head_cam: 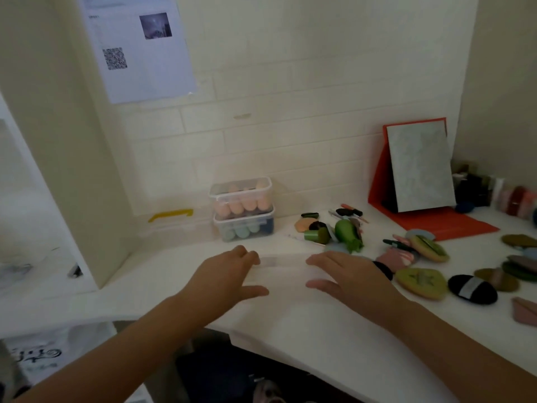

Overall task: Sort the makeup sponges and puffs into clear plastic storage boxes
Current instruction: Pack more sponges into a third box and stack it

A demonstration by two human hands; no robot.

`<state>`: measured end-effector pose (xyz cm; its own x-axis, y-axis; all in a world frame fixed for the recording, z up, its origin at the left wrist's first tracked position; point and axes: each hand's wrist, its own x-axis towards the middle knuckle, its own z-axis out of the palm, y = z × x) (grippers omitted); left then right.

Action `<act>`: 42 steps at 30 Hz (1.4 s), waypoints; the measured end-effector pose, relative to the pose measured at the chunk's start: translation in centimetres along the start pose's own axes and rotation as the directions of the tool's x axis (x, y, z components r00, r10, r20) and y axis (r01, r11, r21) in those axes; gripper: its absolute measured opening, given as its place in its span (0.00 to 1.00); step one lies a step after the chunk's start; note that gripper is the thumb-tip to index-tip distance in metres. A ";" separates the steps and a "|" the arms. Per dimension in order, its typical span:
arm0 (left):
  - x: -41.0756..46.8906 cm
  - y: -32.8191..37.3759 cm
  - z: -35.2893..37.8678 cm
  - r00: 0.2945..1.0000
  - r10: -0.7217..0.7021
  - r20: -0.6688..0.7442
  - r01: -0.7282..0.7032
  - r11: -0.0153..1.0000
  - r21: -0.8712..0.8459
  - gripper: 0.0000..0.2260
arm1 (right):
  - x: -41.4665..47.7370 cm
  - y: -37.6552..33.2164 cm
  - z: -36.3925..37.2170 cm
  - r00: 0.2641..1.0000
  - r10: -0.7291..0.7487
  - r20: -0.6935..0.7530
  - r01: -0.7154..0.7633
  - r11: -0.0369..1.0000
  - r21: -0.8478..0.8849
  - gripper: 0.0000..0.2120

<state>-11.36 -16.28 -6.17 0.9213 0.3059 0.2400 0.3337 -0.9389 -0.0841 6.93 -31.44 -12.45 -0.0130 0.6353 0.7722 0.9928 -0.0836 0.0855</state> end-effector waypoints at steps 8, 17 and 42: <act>0.5 -0.6 1.0 0.996 -0.025 -0.083 0.024 1.000 -0.011 0.33 | 0.4 0.4 0.2 0.994 -0.028 -0.105 0.015 0.992 -0.123 0.20; 1.0 0.2 0.3 0.999 -0.030 -0.023 0.032 0.997 0.076 0.22 | 0.2 0.3 0.2 0.991 0.001 -0.136 -0.023 0.986 -0.162 0.19; 5.7 -1.7 -0.3 0.838 -0.480 -0.258 0.132 0.638 -0.758 0.08 | -2.3 3.1 0.0 0.847 0.386 0.365 -0.462 0.874 0.150 0.18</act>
<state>-6.76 -12.94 -4.38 0.5606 0.6667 0.4911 0.1834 -0.6783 0.7116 10.06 -33.10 -13.95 0.4152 0.7862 0.4576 0.8916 -0.2518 -0.3764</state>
